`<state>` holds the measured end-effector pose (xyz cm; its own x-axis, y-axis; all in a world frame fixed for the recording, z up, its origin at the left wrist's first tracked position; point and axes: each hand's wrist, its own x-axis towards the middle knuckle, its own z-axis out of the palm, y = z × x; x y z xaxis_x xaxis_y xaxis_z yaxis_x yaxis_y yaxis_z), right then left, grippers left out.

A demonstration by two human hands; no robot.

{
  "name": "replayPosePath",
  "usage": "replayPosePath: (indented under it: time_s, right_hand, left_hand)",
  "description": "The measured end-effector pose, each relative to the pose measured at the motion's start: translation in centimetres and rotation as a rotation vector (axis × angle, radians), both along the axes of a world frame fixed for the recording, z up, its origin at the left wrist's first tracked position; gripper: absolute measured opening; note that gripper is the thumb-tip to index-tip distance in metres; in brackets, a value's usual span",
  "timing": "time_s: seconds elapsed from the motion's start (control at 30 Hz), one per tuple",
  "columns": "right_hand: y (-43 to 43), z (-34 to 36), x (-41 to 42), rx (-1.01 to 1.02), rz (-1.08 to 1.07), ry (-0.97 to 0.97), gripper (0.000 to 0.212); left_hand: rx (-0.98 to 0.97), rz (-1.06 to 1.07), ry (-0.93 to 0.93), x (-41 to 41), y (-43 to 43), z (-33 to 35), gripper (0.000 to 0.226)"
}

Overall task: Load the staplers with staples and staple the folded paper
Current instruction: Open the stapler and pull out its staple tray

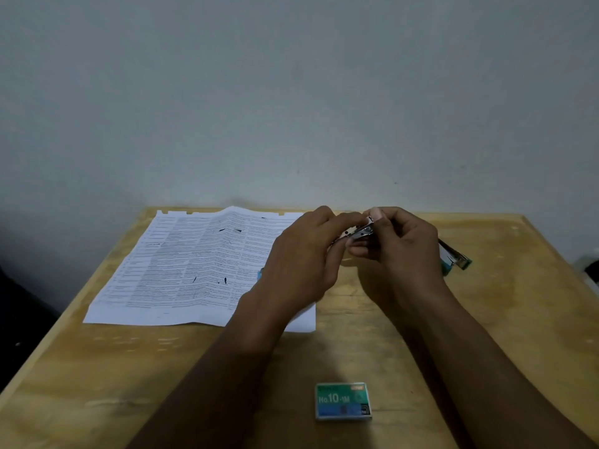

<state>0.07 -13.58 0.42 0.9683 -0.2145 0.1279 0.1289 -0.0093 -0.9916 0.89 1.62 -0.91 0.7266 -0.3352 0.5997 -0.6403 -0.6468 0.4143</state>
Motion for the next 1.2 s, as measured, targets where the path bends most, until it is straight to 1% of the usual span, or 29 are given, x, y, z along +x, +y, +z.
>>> replayPosePath:
  time_s: [0.13,0.27,0.4,0.5,0.53,0.57,0.63,0.67,0.77,0.83,0.97,1.1,1.2]
  right_hand:
    - [0.0,-0.1,0.1,0.049,0.015,0.030,0.022]
    - [-0.1,-0.1,0.2,0.093,0.014,0.024,0.019]
    - [-0.2,-0.2,0.3,0.078,-0.016,0.025,0.018]
    - [-0.7,0.1,0.6,0.099,-0.057,0.031,0.019]
    - [-0.8,0.2,0.6,0.106,-0.072,0.031,0.020]
    - [-0.9,0.2,0.6,0.106,-0.083,0.030,0.021]
    - [-1.1,0.3,0.6,0.086,-0.088,0.036,0.020]
    - [-1.1,0.3,0.6,0.078,-0.083,0.045,0.020]
    - [-1.2,0.4,0.7,0.098,-0.065,0.089,0.022]
    - [-1.3,0.6,0.8,0.099,-0.061,0.106,0.024]
    - [-1.4,0.4,0.7,0.009,-0.066,0.080,0.021]
    - [-1.5,0.6,0.8,0.061,-0.079,0.107,0.025]
    - [-1.5,0.7,0.8,0.046,-0.071,0.104,0.026]
  left_hand:
    - [0.052,-0.013,0.006,0.1,-0.2,0.4,0.024]
    - [-0.006,-0.018,0.023,0.1,0.1,0.5,0.010]
    - [-0.131,0.012,0.070,0.0,0.3,0.7,0.023]
    - [-0.274,0.079,0.086,-0.2,0.5,0.8,0.035]
    - [-0.312,0.090,0.135,-0.3,0.6,0.8,0.035]
    - [-0.340,0.088,0.222,-0.3,0.8,0.9,0.031]
    - [-0.389,0.055,0.438,-0.3,0.9,0.9,0.020]
    - [-0.390,0.043,0.486,-0.3,0.9,0.8,0.017]
    - [-0.333,0.085,0.411,-0.1,0.7,0.4,0.008]
    - [-0.343,0.114,0.362,-0.1,0.7,0.2,0.007]
    - [-0.337,0.128,0.295,-0.2,0.6,-0.1,0.008]
    - [-0.333,0.122,0.262,-0.3,0.5,-0.1,0.010]
    - [-0.321,0.120,0.240,-0.3,0.4,-0.1,0.009]
